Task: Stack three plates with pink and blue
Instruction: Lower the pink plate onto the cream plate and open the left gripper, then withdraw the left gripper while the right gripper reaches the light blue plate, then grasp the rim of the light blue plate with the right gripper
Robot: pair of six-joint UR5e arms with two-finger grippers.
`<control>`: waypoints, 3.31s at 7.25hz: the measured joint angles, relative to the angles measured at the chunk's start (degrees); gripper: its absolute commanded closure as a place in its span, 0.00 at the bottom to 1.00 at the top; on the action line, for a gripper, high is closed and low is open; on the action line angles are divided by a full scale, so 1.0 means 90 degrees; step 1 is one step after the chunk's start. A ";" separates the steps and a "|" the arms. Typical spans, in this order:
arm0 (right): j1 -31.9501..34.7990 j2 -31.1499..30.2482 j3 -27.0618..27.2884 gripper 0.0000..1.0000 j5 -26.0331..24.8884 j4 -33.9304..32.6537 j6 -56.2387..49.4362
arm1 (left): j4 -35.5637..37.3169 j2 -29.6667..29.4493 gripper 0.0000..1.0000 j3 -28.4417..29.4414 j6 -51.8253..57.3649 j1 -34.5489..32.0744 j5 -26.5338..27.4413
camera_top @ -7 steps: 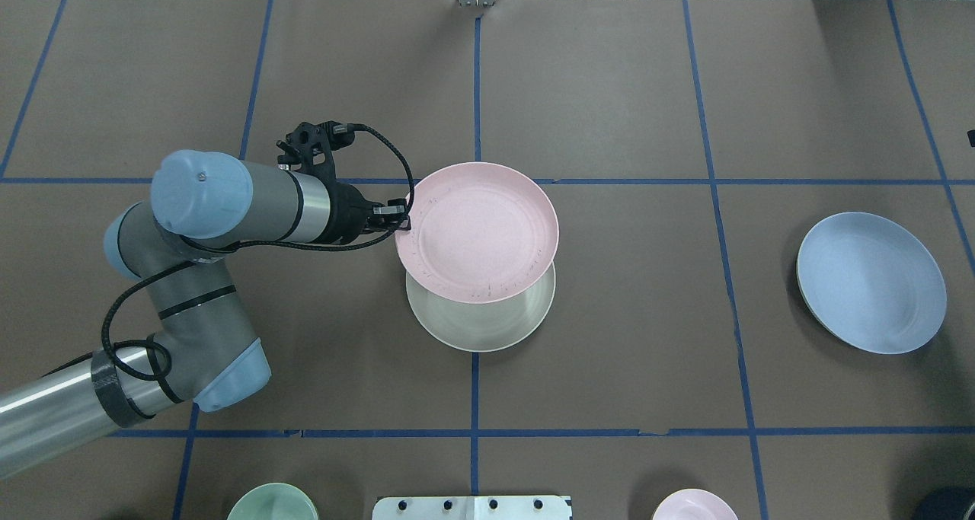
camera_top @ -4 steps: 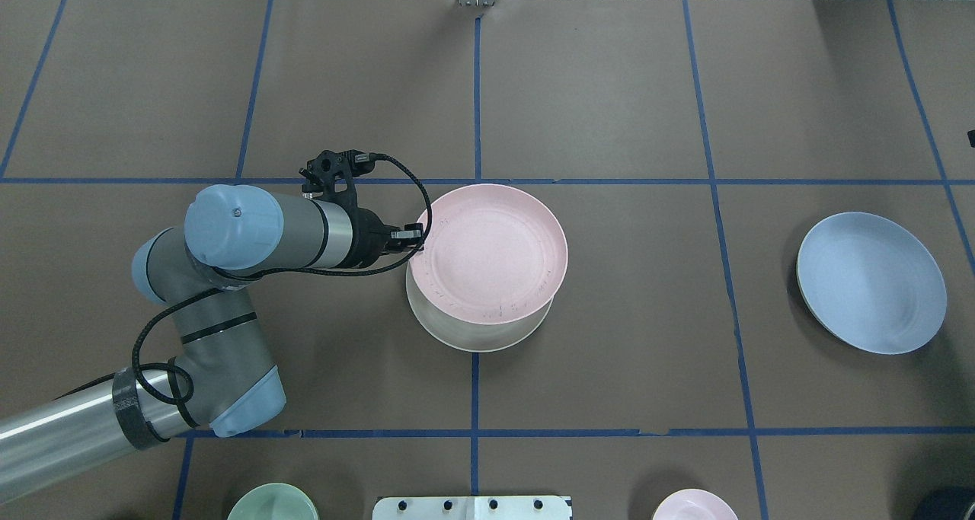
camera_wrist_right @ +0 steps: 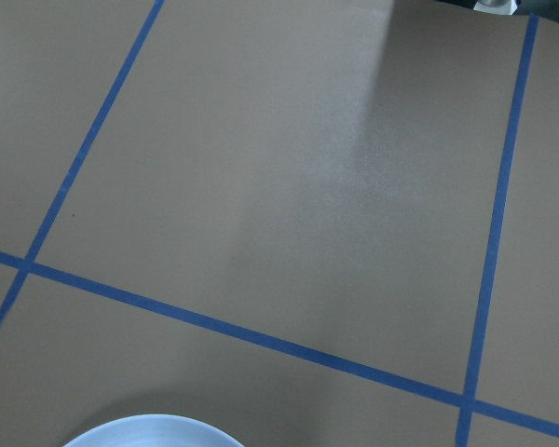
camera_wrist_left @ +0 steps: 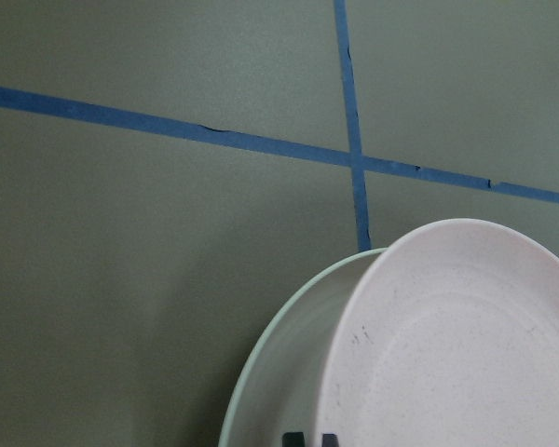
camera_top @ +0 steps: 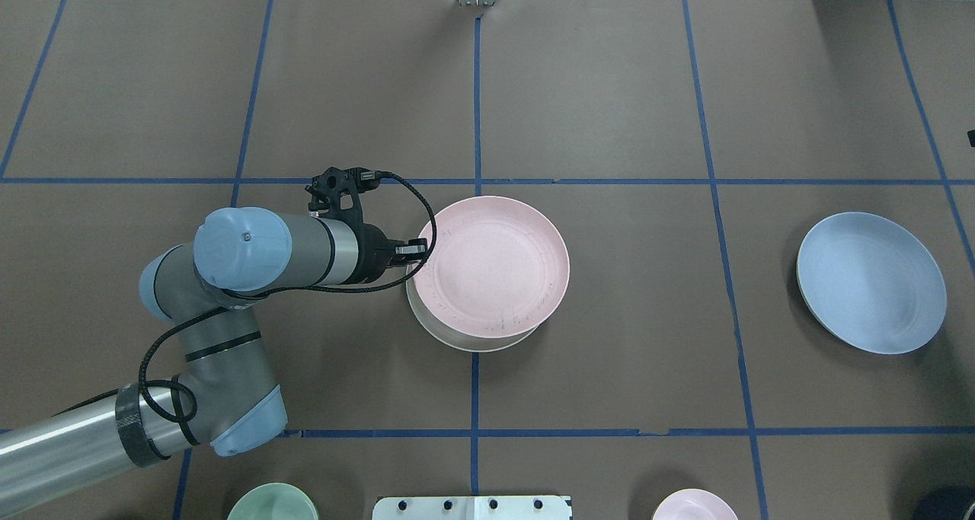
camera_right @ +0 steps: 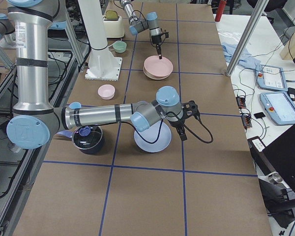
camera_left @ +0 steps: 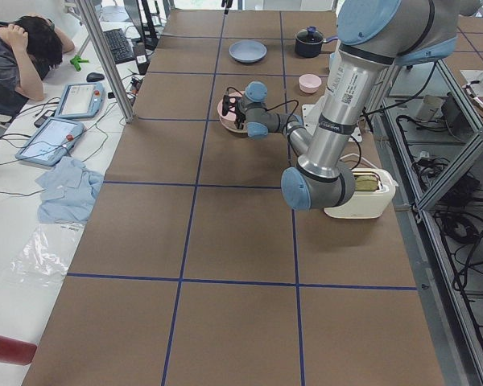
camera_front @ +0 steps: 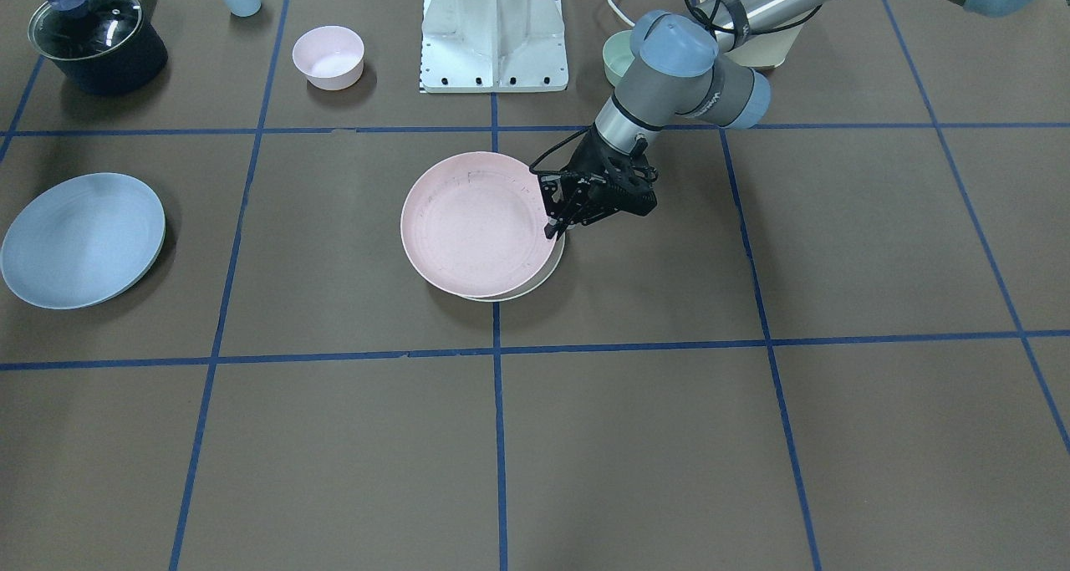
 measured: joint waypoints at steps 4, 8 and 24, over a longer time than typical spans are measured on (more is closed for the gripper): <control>0.0003 0.0000 0.0000 0.00 0.0000 -0.0007 0.0000 | -0.0001 0.0039 0.00 0.0012 0.0039 0.0022 0.0020; -0.0037 0.0000 0.0008 0.00 0.0015 0.0013 0.0190 | 0.0037 0.0306 0.00 -0.0267 0.0594 -0.0109 -0.0044; -0.2480 -0.1655 -0.1457 1.00 -0.1488 0.3877 0.2994 | 0.1518 0.2169 0.00 -0.1598 0.6659 -0.3454 -0.2312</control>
